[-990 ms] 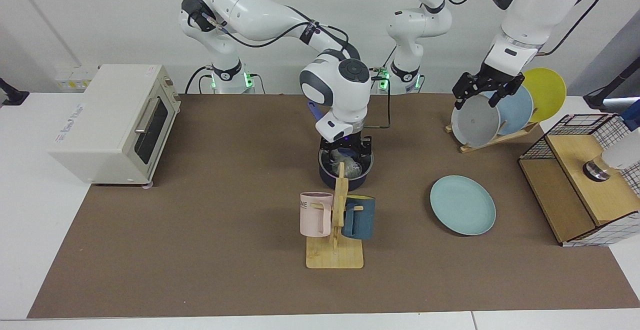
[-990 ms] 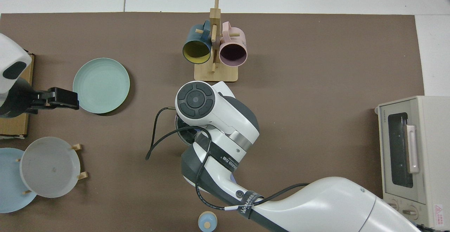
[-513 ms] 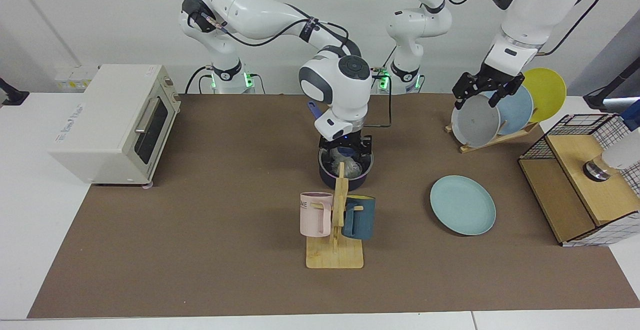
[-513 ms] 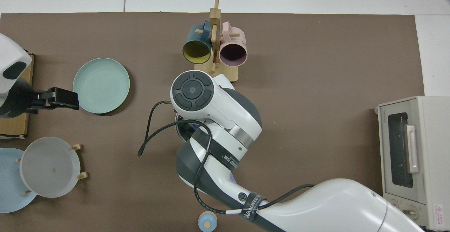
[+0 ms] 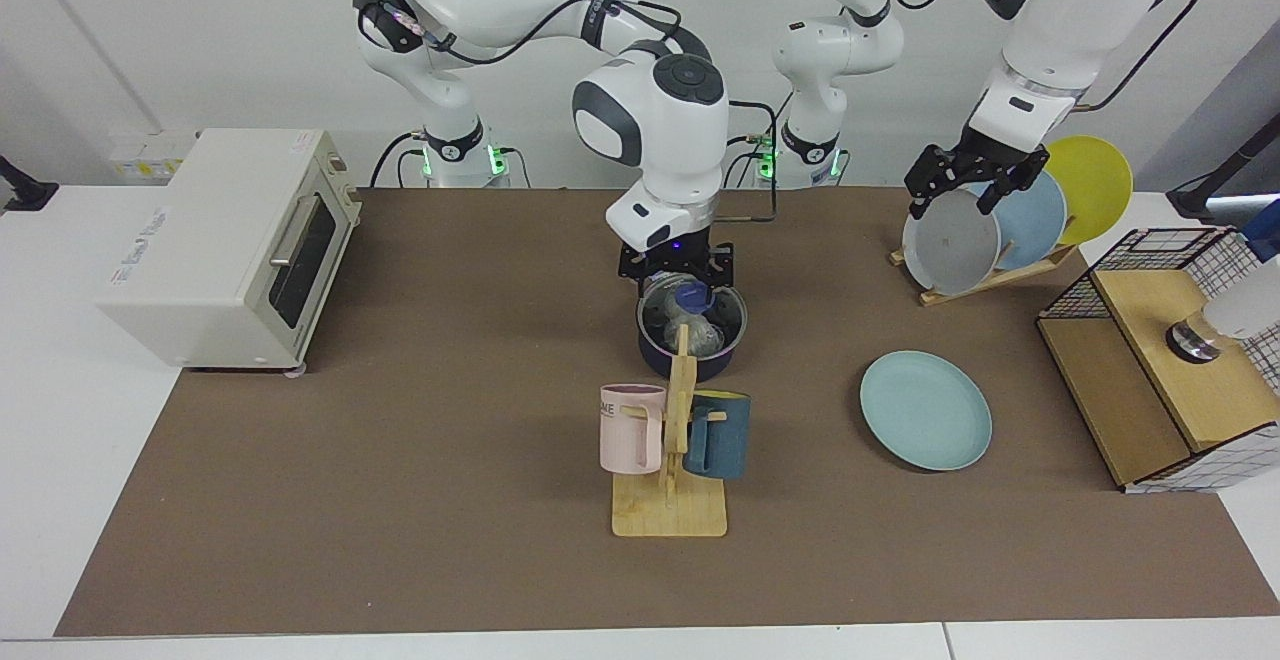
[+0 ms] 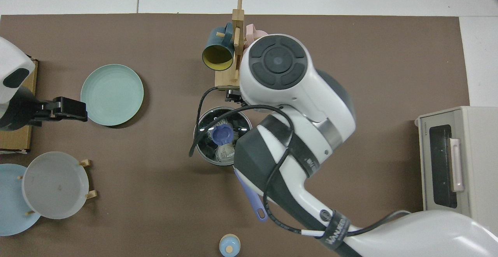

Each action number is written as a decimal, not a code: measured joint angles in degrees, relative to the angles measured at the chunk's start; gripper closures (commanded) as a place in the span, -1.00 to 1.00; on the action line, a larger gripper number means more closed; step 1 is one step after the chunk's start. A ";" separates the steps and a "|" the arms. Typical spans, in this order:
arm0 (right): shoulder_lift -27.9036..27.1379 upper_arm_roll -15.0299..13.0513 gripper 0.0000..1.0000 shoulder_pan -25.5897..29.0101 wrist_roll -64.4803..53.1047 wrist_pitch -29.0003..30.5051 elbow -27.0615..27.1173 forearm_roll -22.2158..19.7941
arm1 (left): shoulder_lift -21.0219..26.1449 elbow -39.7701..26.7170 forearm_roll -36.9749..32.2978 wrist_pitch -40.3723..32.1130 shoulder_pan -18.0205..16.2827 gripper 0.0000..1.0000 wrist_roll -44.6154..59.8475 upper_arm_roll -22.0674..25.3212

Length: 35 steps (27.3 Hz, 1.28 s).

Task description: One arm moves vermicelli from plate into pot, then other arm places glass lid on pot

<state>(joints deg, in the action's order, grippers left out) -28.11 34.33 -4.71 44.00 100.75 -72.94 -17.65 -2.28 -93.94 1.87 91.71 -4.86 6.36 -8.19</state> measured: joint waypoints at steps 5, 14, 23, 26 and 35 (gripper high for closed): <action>4.24 -9.84 -1.00 0.10 -11.77 -1.16 -0.12 7.81 | 0.00 0.00 0.00 0.00 0.00 -1.00 0.00 0.00; 9.90 -26.58 -1.00 0.13 -33.79 -2.66 -1.61 14.99 | 0.00 0.00 0.00 -0.01 0.00 -1.00 0.00 0.00; 15.13 -36.29 -1.00 -0.28 -41.31 -5.59 -2.07 16.86 | 0.00 0.00 0.00 -0.01 0.00 -1.00 0.00 0.00; 16.76 -37.49 -1.00 -0.28 -41.85 -6.84 -2.16 16.83 | 0.00 0.00 0.00 -0.01 0.00 -1.00 0.00 0.00; 22.81 -38.71 -1.00 2.30 -46.92 -9.86 -6.50 16.83 | 0.00 0.00 0.00 -0.01 0.00 -1.00 0.00 0.00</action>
<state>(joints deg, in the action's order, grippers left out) -5.30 -4.38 -2.41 -2.93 90.90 -79.44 -0.83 -2.28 -93.94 1.87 91.69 -4.86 6.36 -8.19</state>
